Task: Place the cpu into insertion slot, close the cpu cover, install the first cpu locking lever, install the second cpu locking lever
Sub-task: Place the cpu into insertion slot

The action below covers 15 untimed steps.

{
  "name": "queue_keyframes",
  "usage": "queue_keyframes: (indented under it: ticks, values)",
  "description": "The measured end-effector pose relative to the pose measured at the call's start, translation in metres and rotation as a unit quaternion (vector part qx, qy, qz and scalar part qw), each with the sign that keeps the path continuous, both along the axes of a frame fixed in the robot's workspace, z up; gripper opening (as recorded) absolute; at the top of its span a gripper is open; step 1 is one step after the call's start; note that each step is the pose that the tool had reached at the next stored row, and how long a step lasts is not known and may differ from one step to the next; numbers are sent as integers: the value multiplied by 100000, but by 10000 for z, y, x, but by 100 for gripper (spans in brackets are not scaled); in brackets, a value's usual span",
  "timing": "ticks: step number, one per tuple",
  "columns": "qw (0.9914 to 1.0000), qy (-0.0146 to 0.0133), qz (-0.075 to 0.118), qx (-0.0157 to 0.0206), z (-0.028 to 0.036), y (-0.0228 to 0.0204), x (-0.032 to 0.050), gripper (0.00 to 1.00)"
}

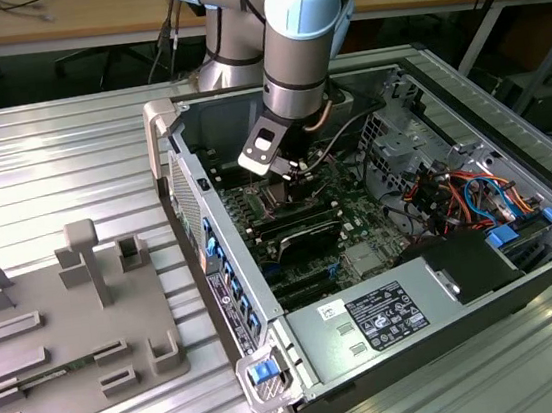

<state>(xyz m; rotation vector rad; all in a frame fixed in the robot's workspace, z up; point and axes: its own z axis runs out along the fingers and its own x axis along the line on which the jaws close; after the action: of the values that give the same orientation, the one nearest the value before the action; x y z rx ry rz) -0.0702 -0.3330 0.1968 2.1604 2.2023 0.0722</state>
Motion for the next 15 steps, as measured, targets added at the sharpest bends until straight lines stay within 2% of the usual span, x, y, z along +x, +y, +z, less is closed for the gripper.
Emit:
queue_keyframes:
  ticks: [15]
  values:
    - [100000,-16,18,8,-11,0,2,55]
